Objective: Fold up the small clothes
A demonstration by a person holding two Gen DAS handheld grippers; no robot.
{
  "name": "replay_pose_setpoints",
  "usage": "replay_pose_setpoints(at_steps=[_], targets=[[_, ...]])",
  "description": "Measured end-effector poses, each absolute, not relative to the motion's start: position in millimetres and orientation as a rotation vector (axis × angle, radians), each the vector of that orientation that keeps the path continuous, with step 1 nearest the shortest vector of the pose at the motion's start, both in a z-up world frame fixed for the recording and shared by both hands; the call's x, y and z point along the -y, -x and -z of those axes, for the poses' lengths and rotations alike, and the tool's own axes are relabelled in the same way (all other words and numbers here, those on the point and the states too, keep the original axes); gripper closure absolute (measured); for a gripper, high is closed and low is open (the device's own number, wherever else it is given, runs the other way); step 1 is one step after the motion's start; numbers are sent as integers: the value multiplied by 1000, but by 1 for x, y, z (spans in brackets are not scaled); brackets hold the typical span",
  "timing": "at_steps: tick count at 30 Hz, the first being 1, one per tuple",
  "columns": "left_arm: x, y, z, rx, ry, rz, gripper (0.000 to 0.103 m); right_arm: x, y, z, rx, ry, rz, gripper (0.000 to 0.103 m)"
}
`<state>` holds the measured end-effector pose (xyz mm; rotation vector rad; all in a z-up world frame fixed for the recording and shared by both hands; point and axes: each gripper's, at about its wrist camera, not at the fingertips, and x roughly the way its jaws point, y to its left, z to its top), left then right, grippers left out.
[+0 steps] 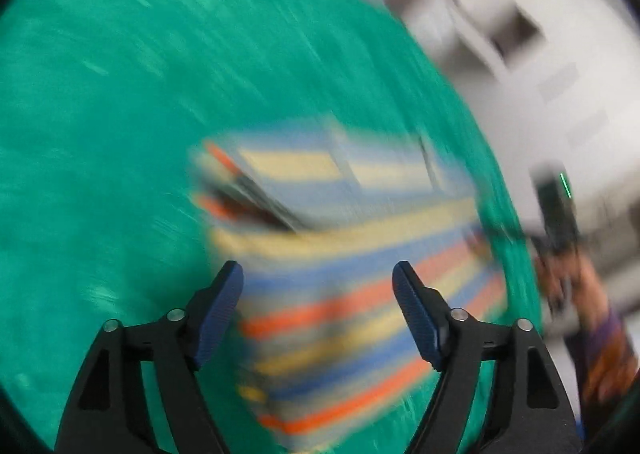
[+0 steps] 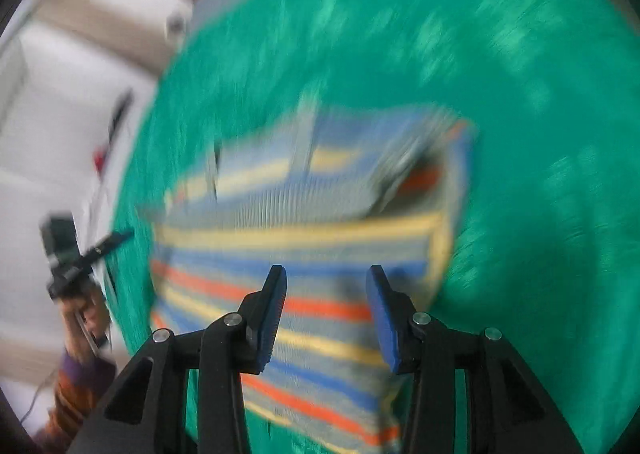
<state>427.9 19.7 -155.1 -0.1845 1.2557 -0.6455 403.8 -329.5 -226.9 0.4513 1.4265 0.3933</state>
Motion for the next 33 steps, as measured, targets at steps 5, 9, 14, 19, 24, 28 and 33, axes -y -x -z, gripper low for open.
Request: replay_pose_setpoints(at_steps=[5,9,14,19,24,28,33], targets=[[9,-472,164,-1214,193,441,32,311,-445,205,-1098,-485,-237,60],[-20,-471,125,-1065,359,404,22,307,-427,162,-946,-478,-301,58],[-13,-386,122,-1014,146,491,18,285,-365,159,-1076,-260,-441,58],[-17,-298,192,-1198,-69,450,52,302,-265,218,-1260,-96,-402,57],[-65,-226,167,-1114,48,288,34,346,-169,195,-1179,-162,-216,57],[-59,-189,129,-966,33,242,16,355,-101,170,-1046,-265,-175,47],[-40,-175,104,-868,-15,214,14,320,-54,163,-996,-337,-146,46]])
